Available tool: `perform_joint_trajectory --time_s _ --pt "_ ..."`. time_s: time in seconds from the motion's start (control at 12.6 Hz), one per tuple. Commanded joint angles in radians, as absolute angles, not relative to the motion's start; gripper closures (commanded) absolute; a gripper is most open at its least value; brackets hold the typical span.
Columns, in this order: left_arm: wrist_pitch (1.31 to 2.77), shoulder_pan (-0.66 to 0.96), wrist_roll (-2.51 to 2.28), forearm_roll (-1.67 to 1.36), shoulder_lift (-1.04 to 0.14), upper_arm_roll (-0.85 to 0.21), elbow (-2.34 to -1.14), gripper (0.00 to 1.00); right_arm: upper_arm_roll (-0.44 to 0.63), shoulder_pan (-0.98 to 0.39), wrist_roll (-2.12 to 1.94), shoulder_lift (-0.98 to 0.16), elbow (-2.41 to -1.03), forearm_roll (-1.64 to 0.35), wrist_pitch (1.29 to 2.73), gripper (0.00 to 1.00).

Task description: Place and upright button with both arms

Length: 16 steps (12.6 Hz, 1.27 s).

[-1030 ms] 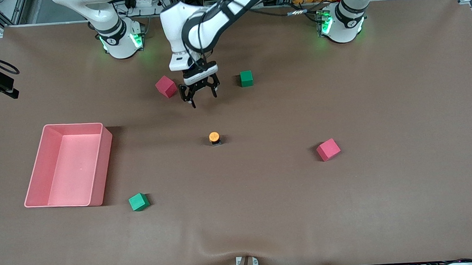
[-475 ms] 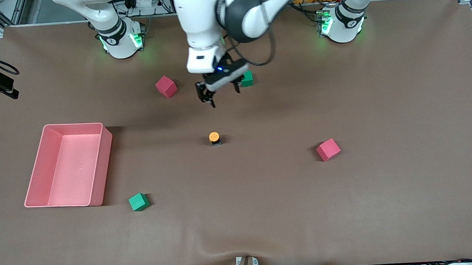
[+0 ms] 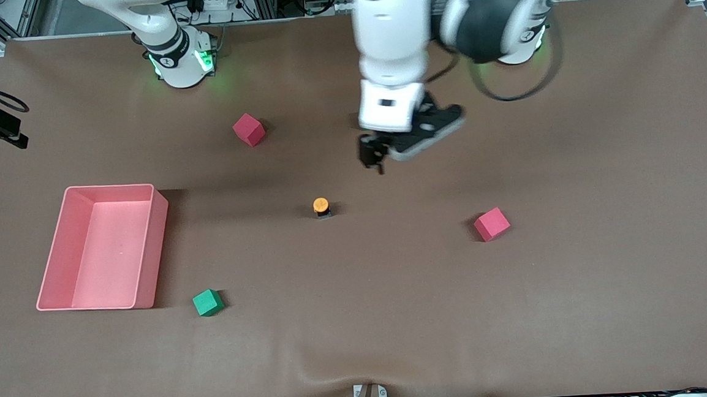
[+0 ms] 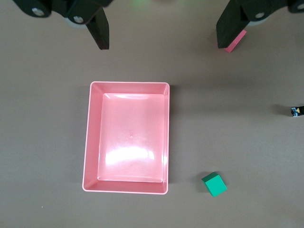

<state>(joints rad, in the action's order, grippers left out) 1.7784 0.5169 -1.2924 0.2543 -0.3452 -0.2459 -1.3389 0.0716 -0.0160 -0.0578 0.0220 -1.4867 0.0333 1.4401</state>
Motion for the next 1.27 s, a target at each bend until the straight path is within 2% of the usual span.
perform_joint_trajectory --time_s 0.0,0.4,0.79,1.19 --pt "1.726 0.428 -1.156 0.203 -0.288 -0.256 -1.371 0.0 0.069 -0.011 -0.055 0.014 -1.466 0.023 1.427 0.0" --pt "1.623 0.264 -0.883 0.198 -0.242 -0.258 -1.37 0.0 0.081 -0.008 -0.057 0.012 -1.465 -0.04 1.431 0.0" --pt "1.557 0.016 -0.669 0.04 -0.216 -0.258 -1.37 0.0 0.092 -0.015 -0.058 0.015 -1.466 -0.034 1.427 0.0" --pt "1.513 -0.11 -0.314 0.041 -0.175 -0.255 -1.388 0.0 0.089 -0.009 -0.058 0.015 -1.466 -0.028 1.425 0.0"
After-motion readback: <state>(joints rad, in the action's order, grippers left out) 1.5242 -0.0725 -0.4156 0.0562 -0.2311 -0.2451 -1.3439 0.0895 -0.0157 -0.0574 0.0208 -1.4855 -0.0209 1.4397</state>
